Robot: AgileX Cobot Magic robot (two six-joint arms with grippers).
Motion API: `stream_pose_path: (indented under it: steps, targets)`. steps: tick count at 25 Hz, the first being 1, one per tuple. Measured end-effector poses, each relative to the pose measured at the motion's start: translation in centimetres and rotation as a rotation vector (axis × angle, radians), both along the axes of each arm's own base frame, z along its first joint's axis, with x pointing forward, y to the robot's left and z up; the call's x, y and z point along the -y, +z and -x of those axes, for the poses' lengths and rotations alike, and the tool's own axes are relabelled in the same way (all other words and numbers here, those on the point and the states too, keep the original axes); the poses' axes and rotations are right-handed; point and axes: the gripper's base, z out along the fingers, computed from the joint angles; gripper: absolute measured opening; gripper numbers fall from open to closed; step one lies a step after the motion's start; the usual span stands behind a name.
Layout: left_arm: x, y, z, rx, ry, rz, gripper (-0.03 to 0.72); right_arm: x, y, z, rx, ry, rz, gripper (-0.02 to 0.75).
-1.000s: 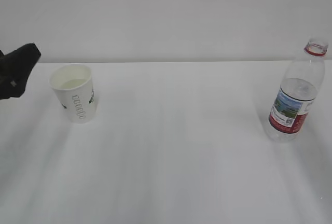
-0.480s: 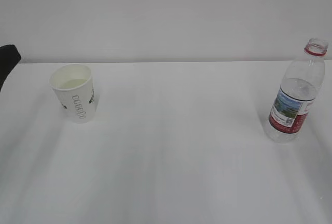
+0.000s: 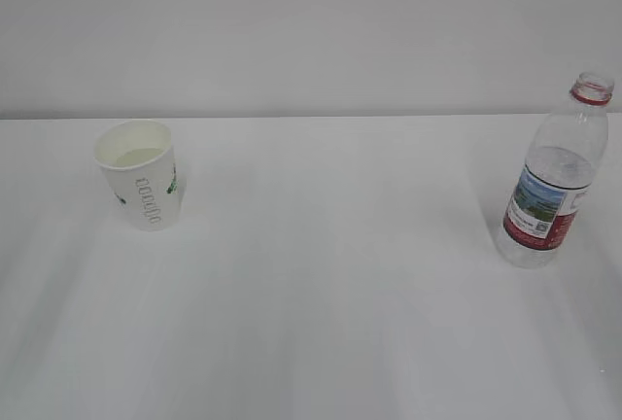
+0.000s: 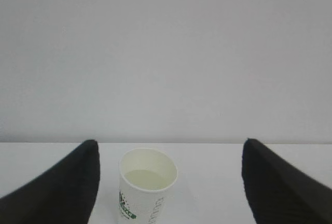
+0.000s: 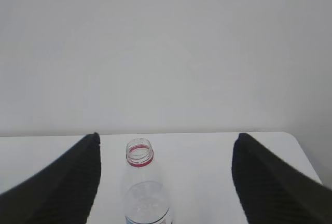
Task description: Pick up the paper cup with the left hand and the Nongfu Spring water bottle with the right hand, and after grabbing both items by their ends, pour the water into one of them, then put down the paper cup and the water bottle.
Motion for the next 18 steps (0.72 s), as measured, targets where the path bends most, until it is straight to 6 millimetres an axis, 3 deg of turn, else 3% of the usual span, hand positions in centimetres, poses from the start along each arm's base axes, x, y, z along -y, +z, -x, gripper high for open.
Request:
stream_pose_path:
  steps: [6,18]
  targets:
    - [-0.9,0.5,3.2,-0.004,0.018,-0.005,0.615,0.1,-0.1,2.6,-0.039,-0.006,-0.044,0.593]
    - [-2.0,0.9,6.9,0.046,0.034,0.017,0.59,0.4,-0.8,7.7,-0.092,-0.022,-0.052,0.593]
